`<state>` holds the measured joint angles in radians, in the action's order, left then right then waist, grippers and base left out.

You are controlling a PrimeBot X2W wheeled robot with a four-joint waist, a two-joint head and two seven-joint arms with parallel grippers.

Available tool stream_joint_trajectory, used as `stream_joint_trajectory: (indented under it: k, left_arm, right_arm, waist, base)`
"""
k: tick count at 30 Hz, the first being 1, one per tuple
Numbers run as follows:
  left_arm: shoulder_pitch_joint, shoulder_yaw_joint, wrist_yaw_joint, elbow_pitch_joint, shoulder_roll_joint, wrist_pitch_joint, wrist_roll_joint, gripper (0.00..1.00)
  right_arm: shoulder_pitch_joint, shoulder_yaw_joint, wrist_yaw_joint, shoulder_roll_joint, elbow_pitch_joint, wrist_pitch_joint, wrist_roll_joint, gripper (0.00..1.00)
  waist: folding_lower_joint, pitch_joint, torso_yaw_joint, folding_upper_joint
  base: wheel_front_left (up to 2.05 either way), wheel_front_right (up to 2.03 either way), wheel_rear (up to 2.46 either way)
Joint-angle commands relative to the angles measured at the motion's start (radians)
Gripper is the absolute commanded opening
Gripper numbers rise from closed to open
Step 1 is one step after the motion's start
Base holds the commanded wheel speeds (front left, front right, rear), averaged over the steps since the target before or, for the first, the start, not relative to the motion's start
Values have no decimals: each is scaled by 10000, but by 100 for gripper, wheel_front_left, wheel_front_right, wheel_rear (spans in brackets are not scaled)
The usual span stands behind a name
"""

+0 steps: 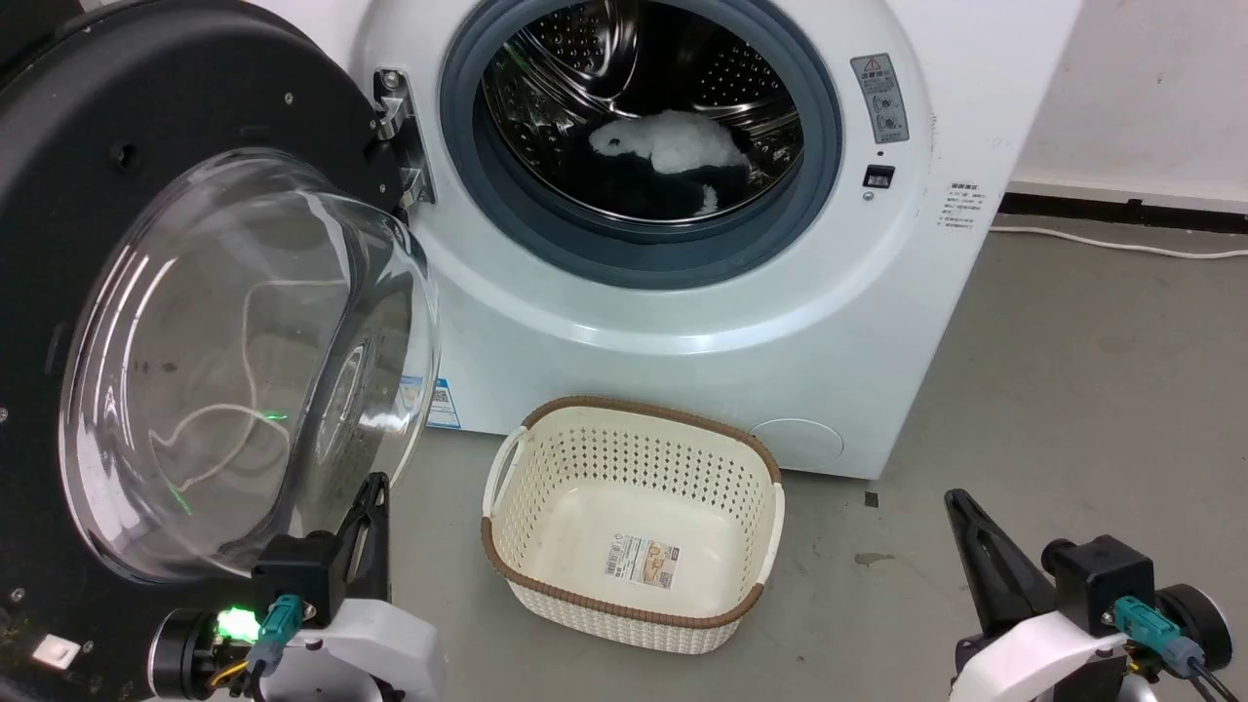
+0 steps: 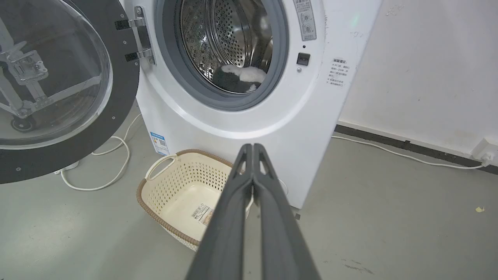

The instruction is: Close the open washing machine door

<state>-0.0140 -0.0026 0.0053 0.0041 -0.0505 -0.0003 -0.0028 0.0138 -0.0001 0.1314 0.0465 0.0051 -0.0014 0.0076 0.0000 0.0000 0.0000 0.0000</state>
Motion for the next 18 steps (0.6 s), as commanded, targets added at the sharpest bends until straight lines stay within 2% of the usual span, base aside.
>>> stream_joint_trajectory:
  k: [1, 18]
  left_arm:
    - [140, 26, -53, -41, 3, 3, 28, 0]
    - [140, 26, -53, -41, 3, 3, 28, 0]
  right_arm:
    - [-138, 1, -7, 37, -51, 14, -76, 0]
    - [-138, 1, -7, 37, -51, 14, -76, 0]
  waist:
    - [0, 0, 0, 0]
    - [0, 0, 0, 0]
  base:
    - [0, 0, 0]
    - [0, 0, 0]
